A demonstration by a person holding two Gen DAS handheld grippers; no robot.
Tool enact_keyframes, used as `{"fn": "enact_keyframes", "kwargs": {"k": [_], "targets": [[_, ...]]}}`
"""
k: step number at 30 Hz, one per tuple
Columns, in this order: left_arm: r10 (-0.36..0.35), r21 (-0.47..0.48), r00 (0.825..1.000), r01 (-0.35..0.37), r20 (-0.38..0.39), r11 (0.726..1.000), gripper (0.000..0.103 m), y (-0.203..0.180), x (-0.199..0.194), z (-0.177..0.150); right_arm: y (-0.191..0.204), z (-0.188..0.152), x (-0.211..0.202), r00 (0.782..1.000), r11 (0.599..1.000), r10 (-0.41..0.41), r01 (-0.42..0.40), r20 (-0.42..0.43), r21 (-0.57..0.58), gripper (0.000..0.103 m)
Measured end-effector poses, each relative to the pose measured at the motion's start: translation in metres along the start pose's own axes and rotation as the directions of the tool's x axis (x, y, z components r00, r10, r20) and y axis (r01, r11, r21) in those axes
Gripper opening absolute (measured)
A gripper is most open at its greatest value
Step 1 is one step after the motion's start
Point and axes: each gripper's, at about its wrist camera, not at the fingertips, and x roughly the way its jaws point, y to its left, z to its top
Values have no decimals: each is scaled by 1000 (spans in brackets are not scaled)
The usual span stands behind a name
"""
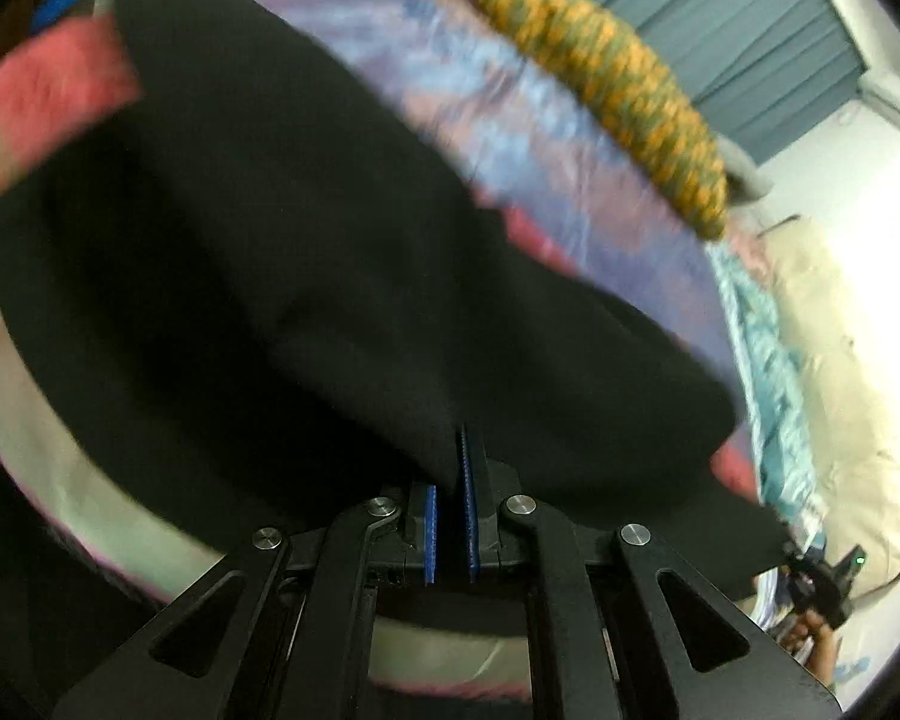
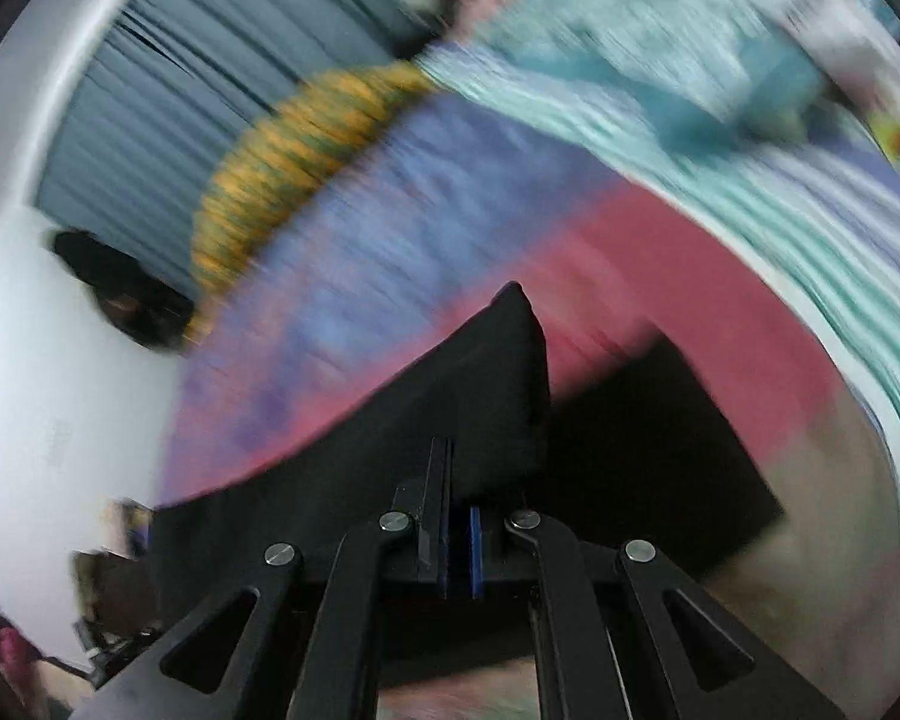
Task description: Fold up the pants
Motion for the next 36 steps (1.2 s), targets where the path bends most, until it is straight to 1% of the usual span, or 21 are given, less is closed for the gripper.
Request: {"fn": "enact_keyframes", "kwargs": {"k": [2,3,6,8,9,11,12,14,16,20,22,23,25,28,31,34,36], "targets": [[16,27,1000,-16,2,1000,5,-5,3,-5,-11,-9,11,996,997,-71,71,-47,-1,5],[23,45,1000,-23,6,999,5,-8,4,-6,-14,-14,13,995,996,-91,91,-51,-3,5],[32,86,999,-33,19,996,5,-15,-1,-9,-18,-15,9,994,994,-108,108,-35,3,5],[47,114,999,-49,17,992,5,-19,3,-9,-11,-15,6,990,989,-139,138,-18,-47,5],[55,125,998,-56,16,991,5,-23,7,-8,-2,-13,3,988,983,-155,155,7,-96,5],[85,173,996,-84,1,981,5,-21,10,-18,3,-12,-3,984,970,-167,174,54,-169,5],[91,178,996,-88,-12,980,5,-22,14,-23,-4,-13,0,978,961,-206,210,39,-179,5],[84,167,996,-79,-22,983,5,-19,13,-27,-20,-14,10,967,957,-255,249,-21,-150,5],[83,182,996,-79,-13,980,5,-22,11,-27,-30,-19,8,966,958,-257,251,-26,-139,5],[97,222,995,-93,-6,971,5,-27,11,-28,-28,-20,3,967,955,-256,254,2,-154,5],[120,255,993,-112,-15,960,5,-31,15,-31,-31,-21,7,959,948,-284,280,-9,-155,5],[142,285,990,-130,-20,950,5,-33,18,-34,-33,-22,11,955,945,-295,289,-13,-154,5],[153,310,988,-139,-20,940,5,-36,16,-36,-33,-25,22,946,935,-323,314,-34,-166,5],[155,303,987,-140,-26,943,5,-35,12,-38,-31,-27,23,940,927,-341,334,-16,-168,5],[169,321,985,-151,-28,935,4,-38,12,-39,-30,-28,22,935,922,-354,348,-6,-171,5],[171,315,984,-149,-43,937,4,-37,16,-38,-29,-29,23,933,919,-360,354,-2,-174,5],[178,322,983,-155,-44,934,4,-38,16,-38,-27,-29,23,931,915,-366,360,1,-182,5]]}}
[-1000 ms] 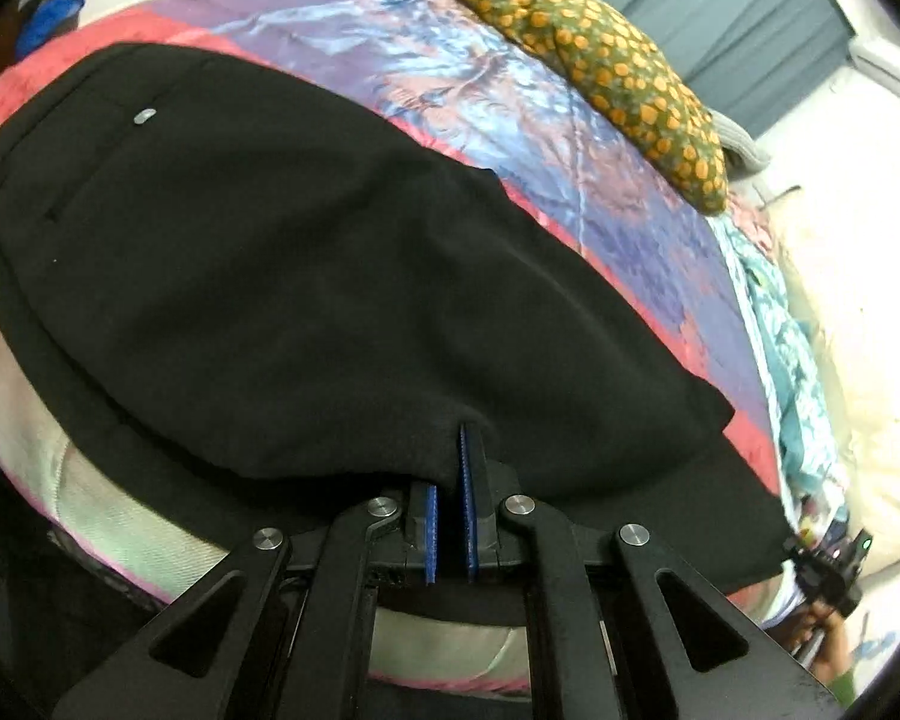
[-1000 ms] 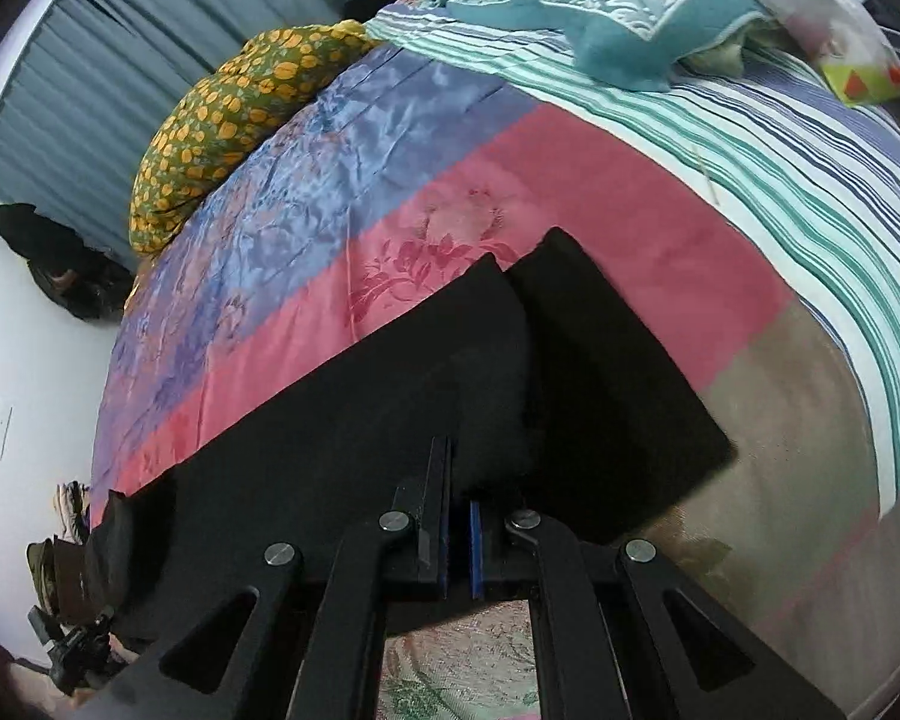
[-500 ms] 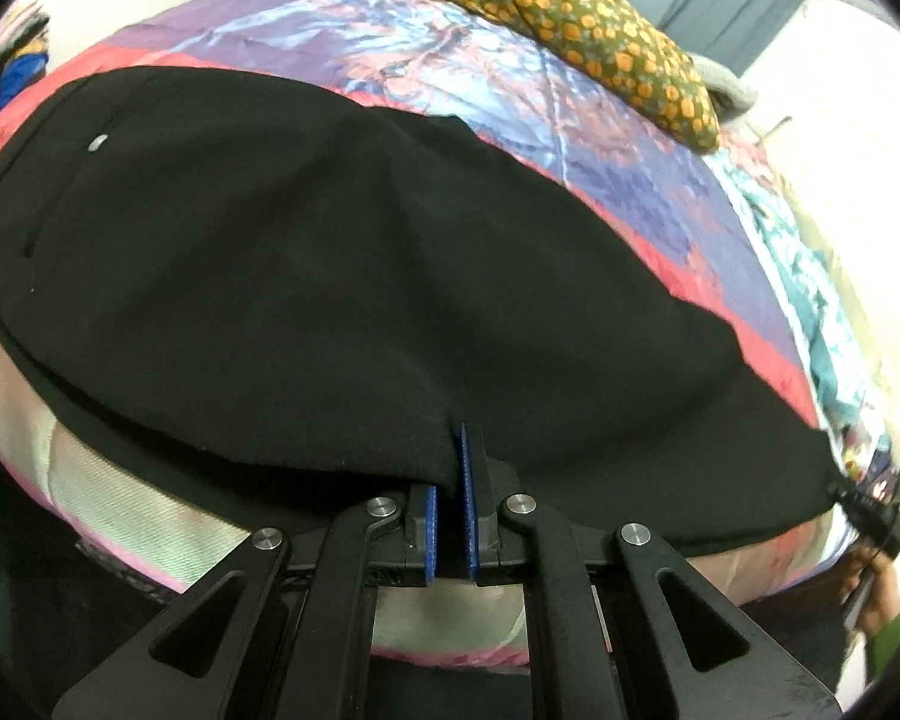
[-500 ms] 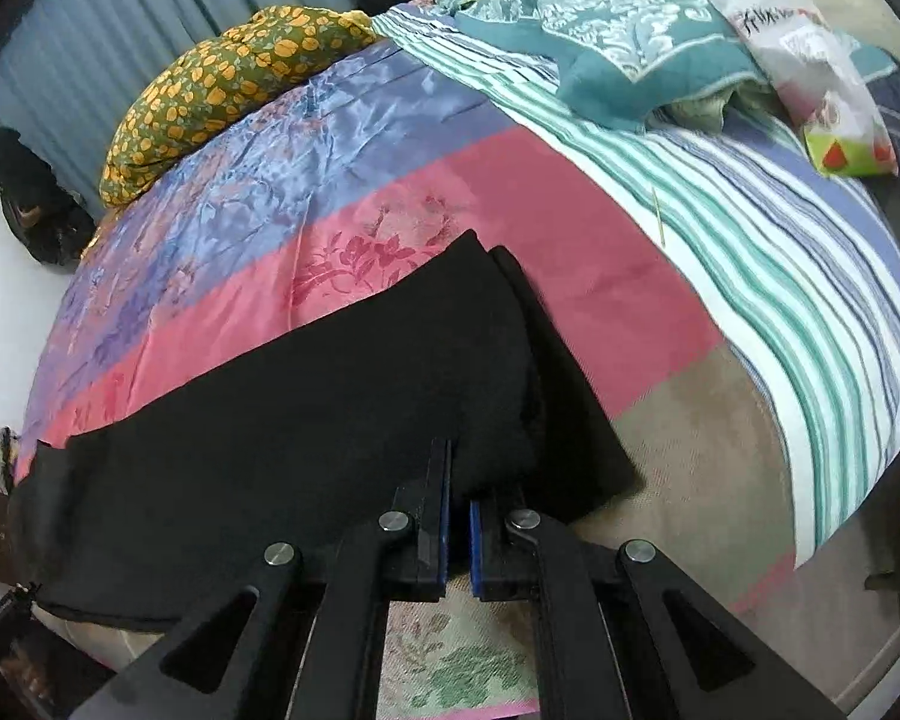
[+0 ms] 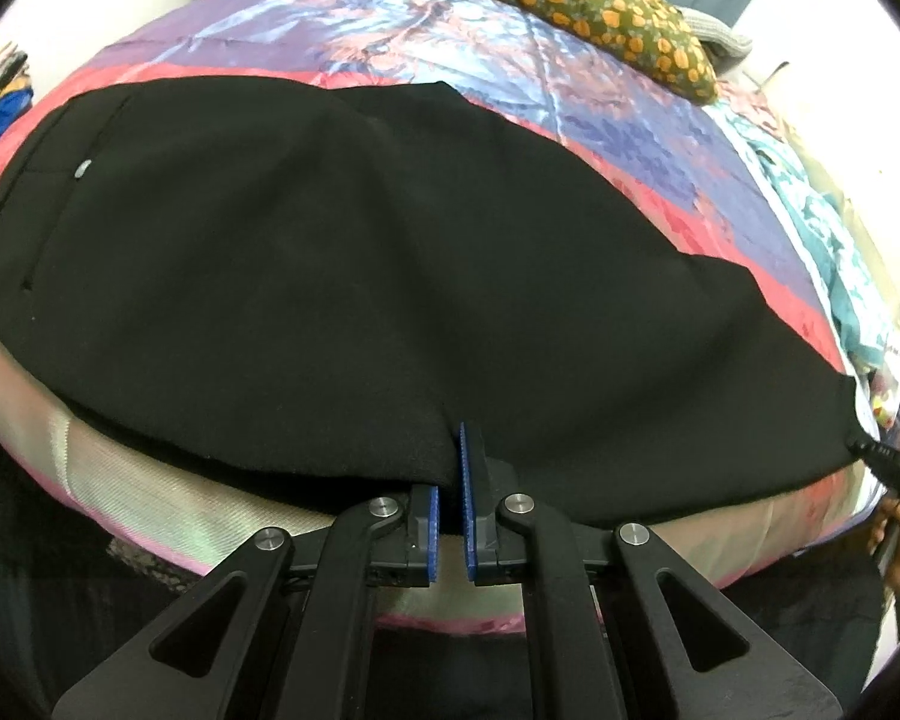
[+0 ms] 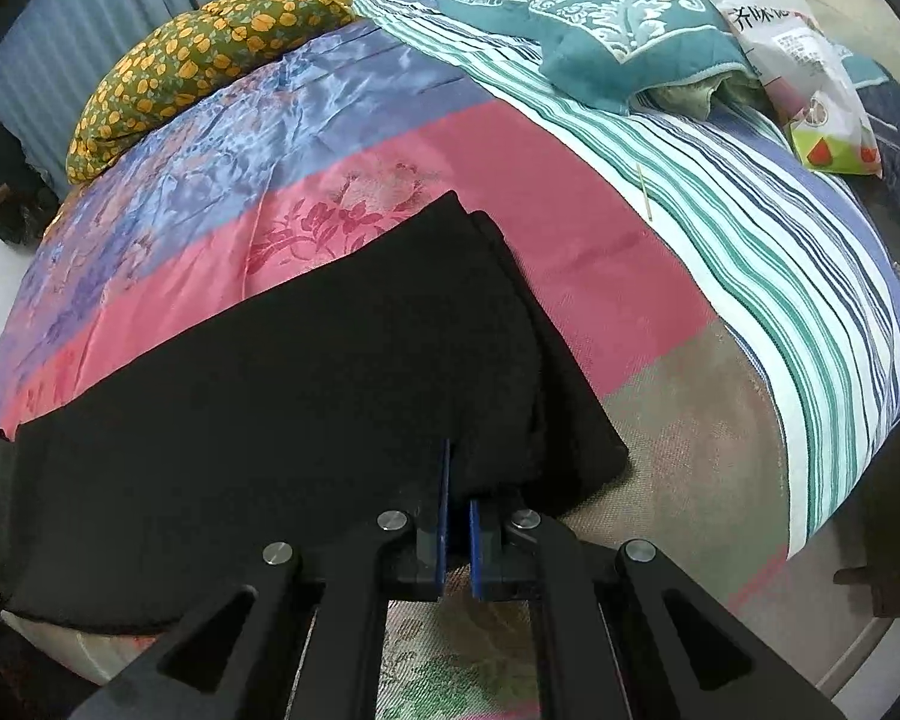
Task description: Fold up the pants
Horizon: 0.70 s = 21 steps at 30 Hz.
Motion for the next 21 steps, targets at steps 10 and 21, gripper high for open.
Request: {"fn": "enact_keyframes", "kwargs": {"k": [10,21], "targets": [[104,88,994,-101,-30,991,61,-10,-14,-8,14,-6,-13,990,986,-123,129,63,-104,69],[144,132,955,-183,261,974,99,17,-85,19,24,-55,-119,839,905,-390,426,380,-12,94]]}}
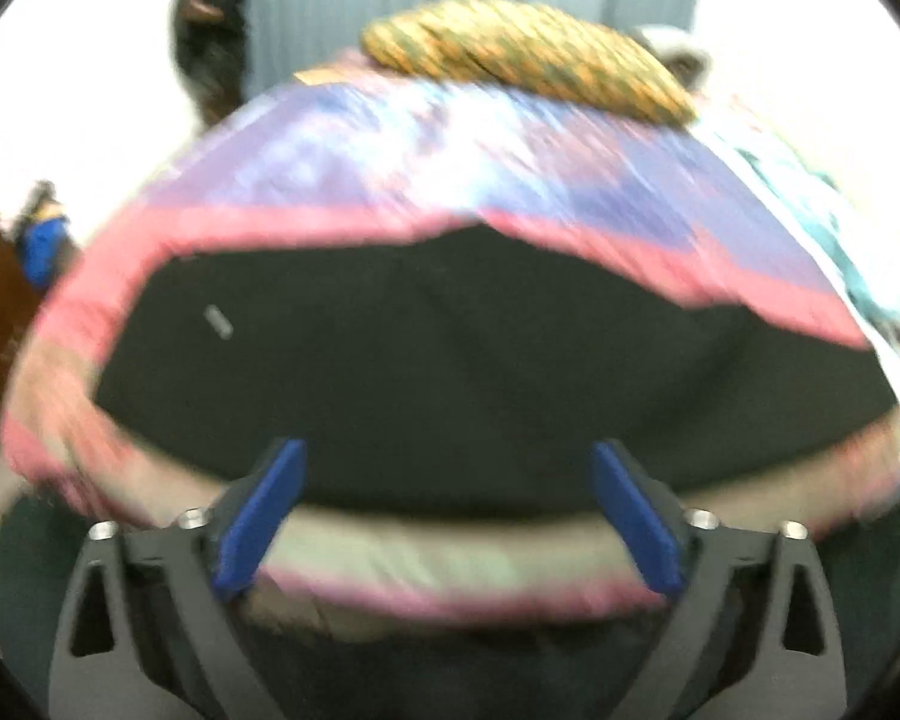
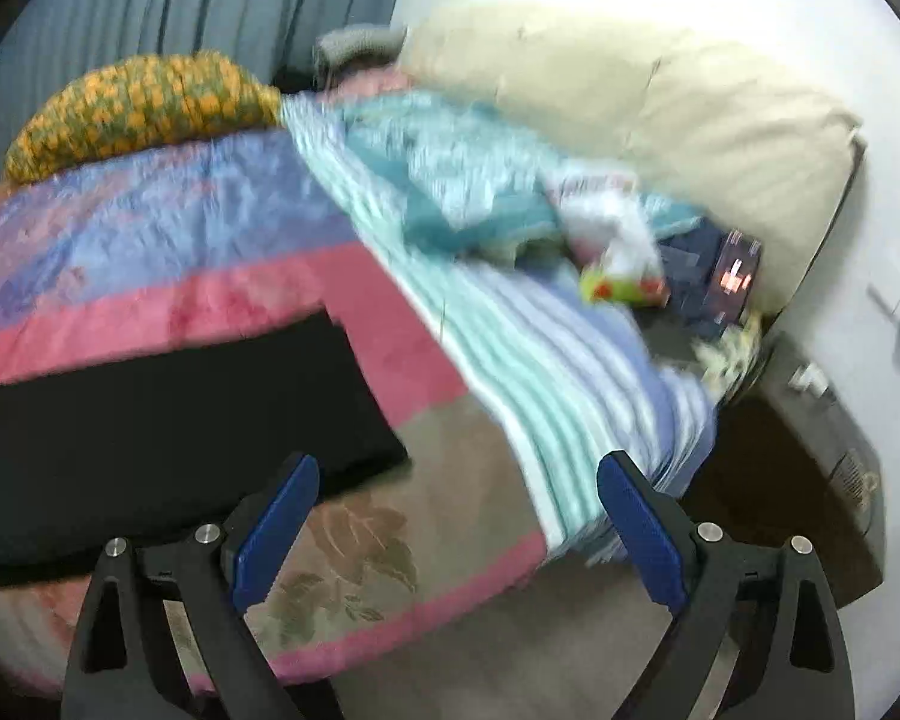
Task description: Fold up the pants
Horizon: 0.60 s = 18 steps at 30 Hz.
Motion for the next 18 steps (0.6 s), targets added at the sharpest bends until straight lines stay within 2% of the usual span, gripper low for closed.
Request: {"fn": "enact_keyframes", "kwargs": {"k": [1,3,4,5,6,7,8,9,10,13,15,16,18], "targets": [[18,-8,1000,-18,17,1000,99,6,6,8,6,7,-14,999,1000,5,-5,42,-10,94],[108,-18,994,-108,24,994,99,23,37,26,27,23,-47,990,997,70,-64,122,-45,94],[205,-27,979,-205,-1,978,97,36,64,31,41,30,-59,983,993,112,-103,148,-63,96],[263,-37,964,-264,-31,964,85,46,80,31,62,36,-75,969,983,176,-162,173,-90,100],[334,-59,939,-339,-85,939,77,60,100,28,79,38,-86,956,971,228,-209,184,-113,102],[357,-98,923,-372,-143,923,77,76,116,24,98,39,-95,940,955,284,-259,188,-144,103],[319,-183,933,-347,-164,920,88,94,124,17,120,38,-102,923,935,338,-307,182,-178,103],[313,-240,939,-340,-143,909,93,105,122,12,144,34,-110,906,911,389,-352,166,-213,103],[318,-242,937,-345,-142,907,96,107,122,11,167,28,-114,890,890,429,-387,152,-242,102],[314,-229,940,-338,-135,913,96,105,120,10,222,4,-112,845,827,525,-479,101,-295,103],[308,-229,942,-331,-131,915,96,103,118,8,253,-16,-93,814,783,581,-550,27,-291,103],[304,-230,944,-327,-129,917,96,101,116,8,264,-29,-80,806,771,592,-574,-21,-275,102],[286,-240,949,-312,-135,919,95,101,108,5,281,-52,-49,811,778,567,-585,-144,-230,102]]}}
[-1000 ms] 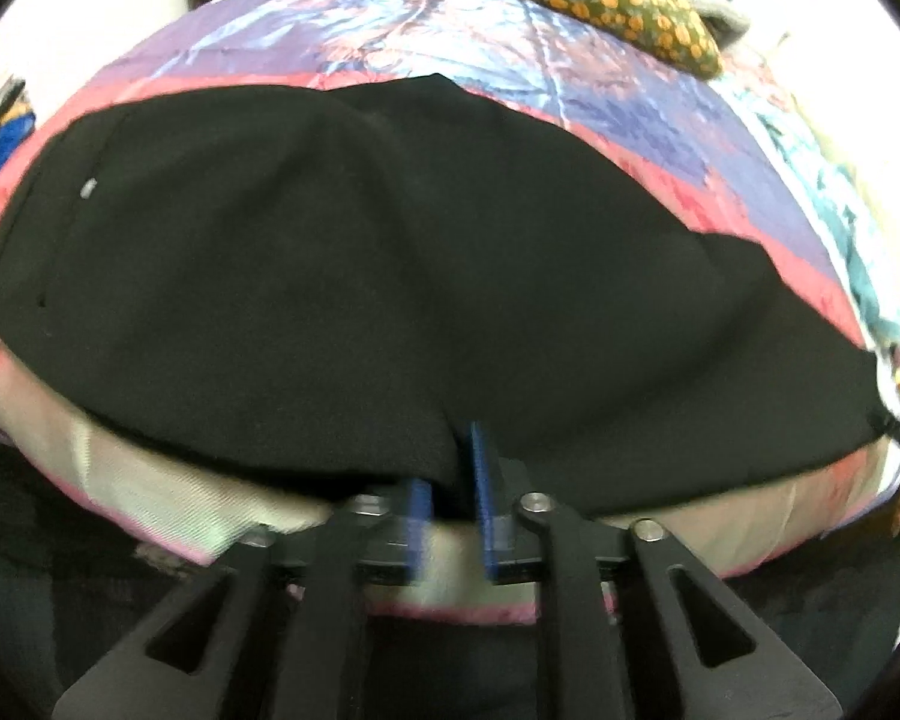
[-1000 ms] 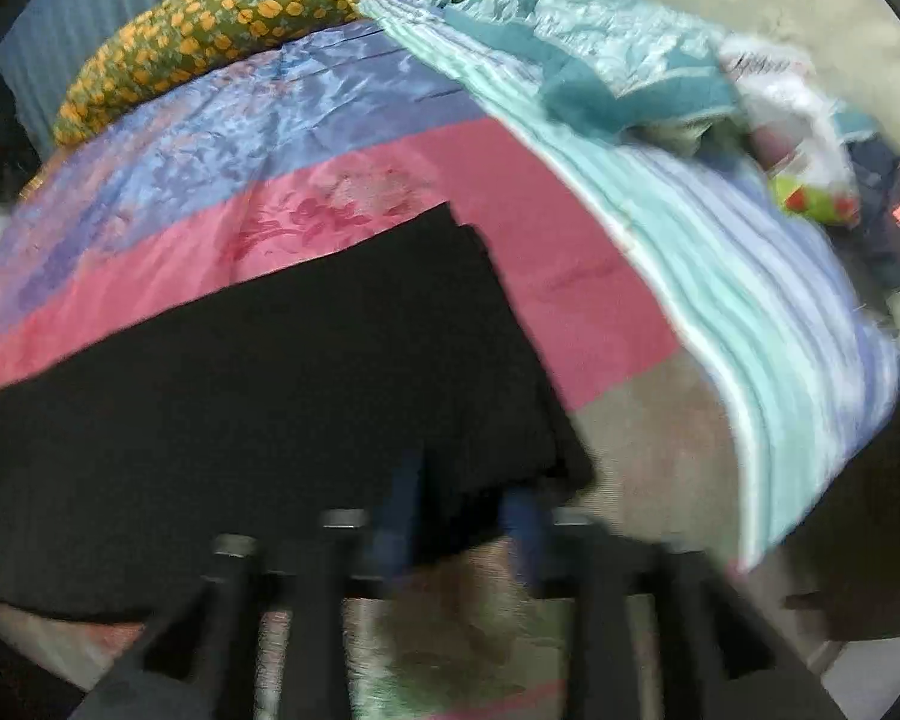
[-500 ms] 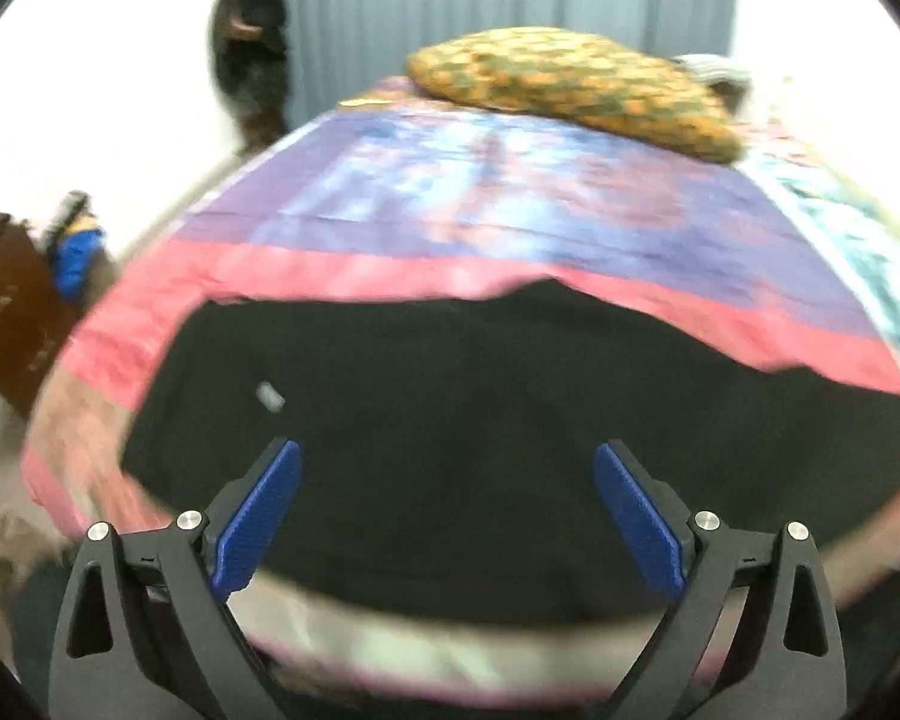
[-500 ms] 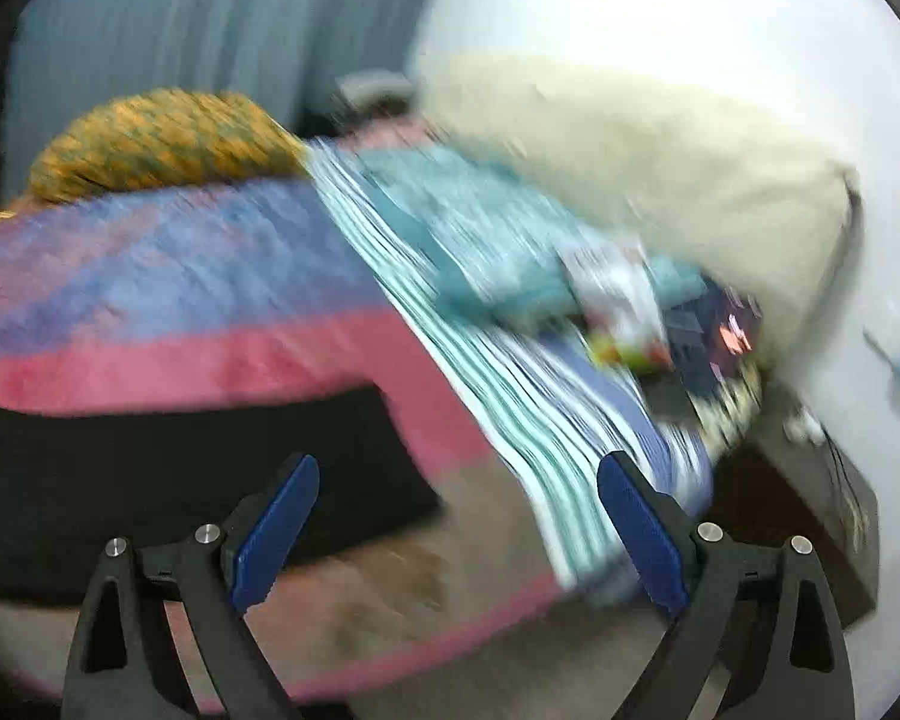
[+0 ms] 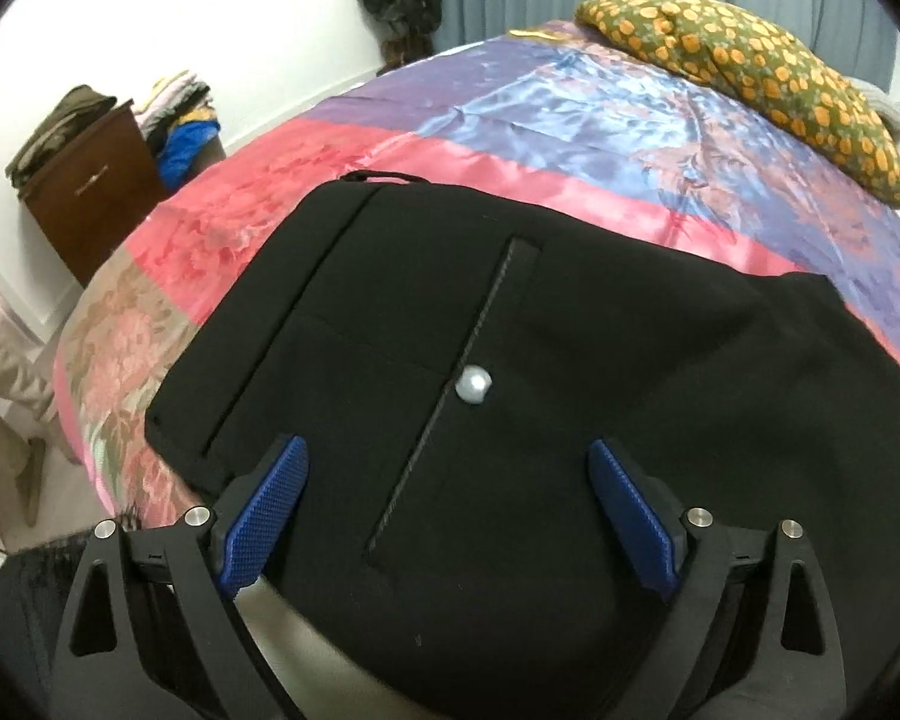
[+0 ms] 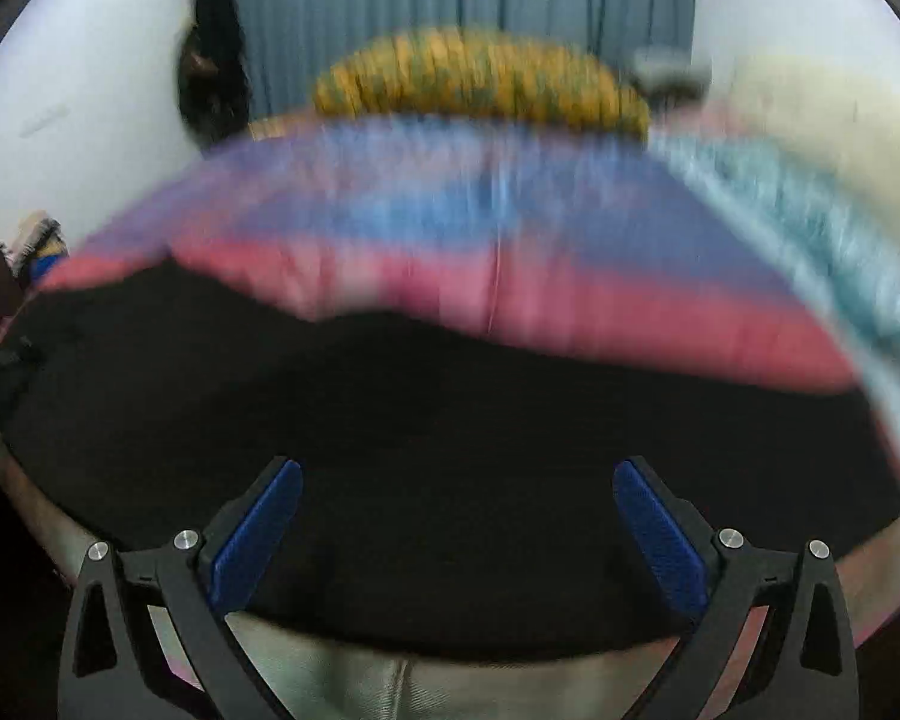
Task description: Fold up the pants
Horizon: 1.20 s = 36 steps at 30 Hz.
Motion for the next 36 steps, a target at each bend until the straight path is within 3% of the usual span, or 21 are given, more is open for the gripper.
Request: {"fn": "enact_keyframes", "kwargs": {"k": [1,3,5,7,13,18,21,24,27,30,33,35,36], "targets": [[-27,-11,1000,27,-5,1000,95,3,-7,-3,-3,-10,18,997,999,7,-3,-83,47,103],[-75,-15,997,75,6,997,95,3,-18,-5,-3,-15,16,999,996,7,-3,-47,87,103],[-117,10,993,117,34,993,95,-3,-36,-13,4,-11,20,996,998,-18,23,-84,60,103],[-142,38,988,140,57,989,95,-12,-47,-17,6,-13,19,998,997,-22,26,-67,70,103],[-226,234,968,196,107,952,95,-64,-69,-33,3,-21,15,999,995,-44,46,-31,84,103],[-239,335,969,206,61,920,95,-89,-64,-43,4,-23,16,999,995,-50,50,-5,81,103],[-184,385,982,183,-33,905,95,-100,-44,-54,3,-23,15,999,996,-49,49,-3,81,103],[-174,407,985,165,-16,898,98,-99,-41,-57,1,-13,7,998,997,-57,59,-40,49,102],[-183,401,983,175,-18,899,99,-96,-39,-54,-4,-6,-29,985,995,-82,73,150,61,103],[-175,407,985,165,-13,898,100,-97,-40,-57,-5,-3,-36,980,999,-38,31,196,42,103],[-172,409,985,168,-25,897,100,-95,-41,-59,-11,-6,-12,995,997,-26,19,100,69,103],[-170,406,985,172,-39,898,99,-92,-46,-58,-17,-15,17,997,994,-14,21,-74,106,103],[-157,395,987,156,-31,905,99,-89,-53,-57,-18,-19,17,998,994,-13,20,-64,107,103]]}}
